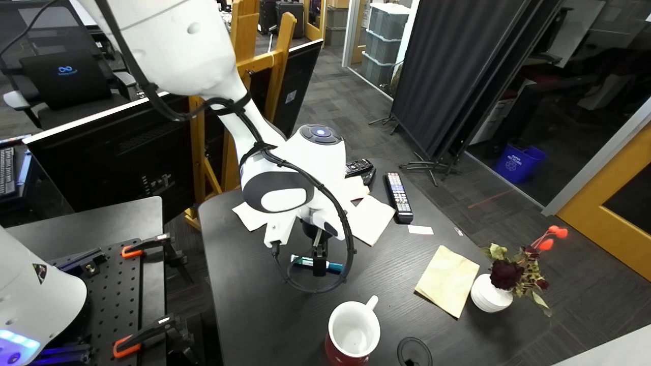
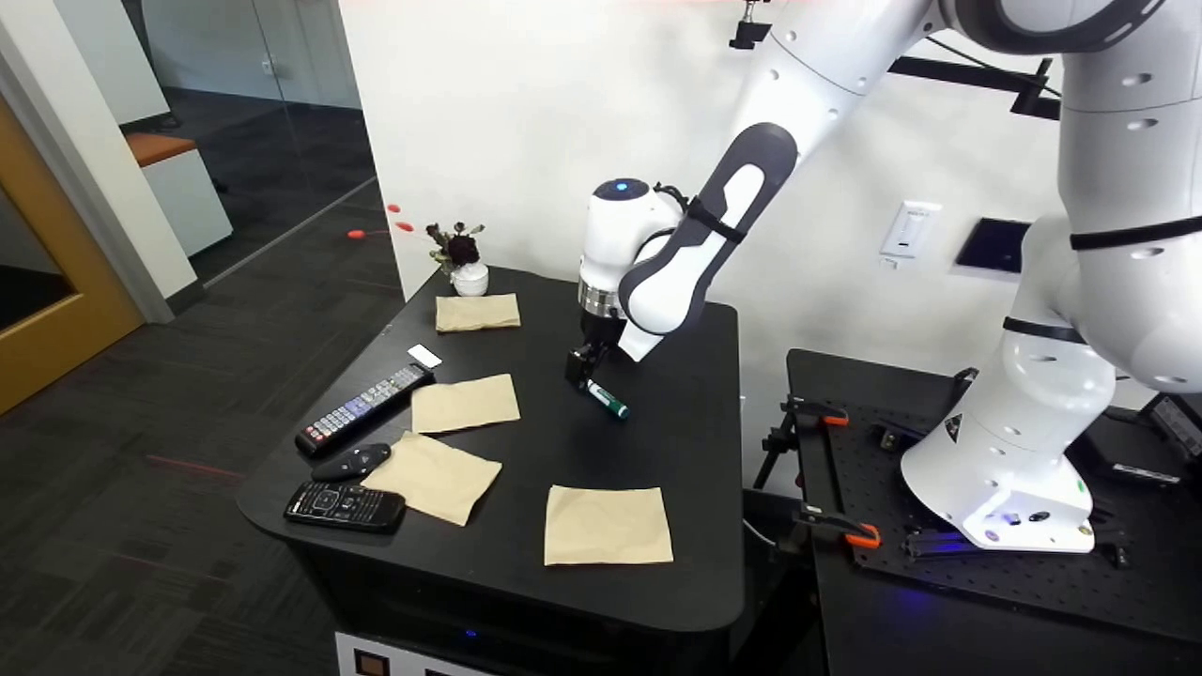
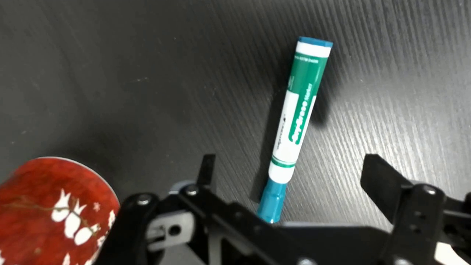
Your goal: Put the marker in the mug
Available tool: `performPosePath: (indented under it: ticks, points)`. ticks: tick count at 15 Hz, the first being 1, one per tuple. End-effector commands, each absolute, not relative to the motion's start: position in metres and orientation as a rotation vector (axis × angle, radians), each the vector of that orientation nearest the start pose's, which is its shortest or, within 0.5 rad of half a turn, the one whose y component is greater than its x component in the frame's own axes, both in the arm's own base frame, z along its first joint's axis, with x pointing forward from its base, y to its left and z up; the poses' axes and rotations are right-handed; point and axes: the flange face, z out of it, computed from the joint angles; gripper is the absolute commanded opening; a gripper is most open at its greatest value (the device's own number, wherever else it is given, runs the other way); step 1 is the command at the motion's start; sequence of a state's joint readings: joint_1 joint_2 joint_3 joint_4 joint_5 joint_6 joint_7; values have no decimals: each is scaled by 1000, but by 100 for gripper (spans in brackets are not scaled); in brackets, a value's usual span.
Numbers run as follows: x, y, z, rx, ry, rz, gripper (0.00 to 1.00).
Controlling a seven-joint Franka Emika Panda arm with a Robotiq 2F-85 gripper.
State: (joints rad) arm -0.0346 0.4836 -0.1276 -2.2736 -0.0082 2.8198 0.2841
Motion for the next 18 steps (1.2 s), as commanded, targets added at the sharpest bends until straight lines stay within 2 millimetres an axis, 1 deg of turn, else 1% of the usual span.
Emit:
performPosePath:
  ticks: [1,10,11,12,13,14,15,18]
  points:
    - [538,-90,145,-3123,712,-118,100]
    - [546,-94,133,-3137,712,-103,100]
    - [546,-95,132,-3140,709,-100,96]
    - [547,-95,131,-3141,713,-104,72]
    - [547,-96,130,-3145,712,-107,72]
    - [547,-97,130,-3146,712,-105,68]
    - [546,-97,129,-3147,714,-104,61]
    - [546,-99,126,-3145,717,-96,36]
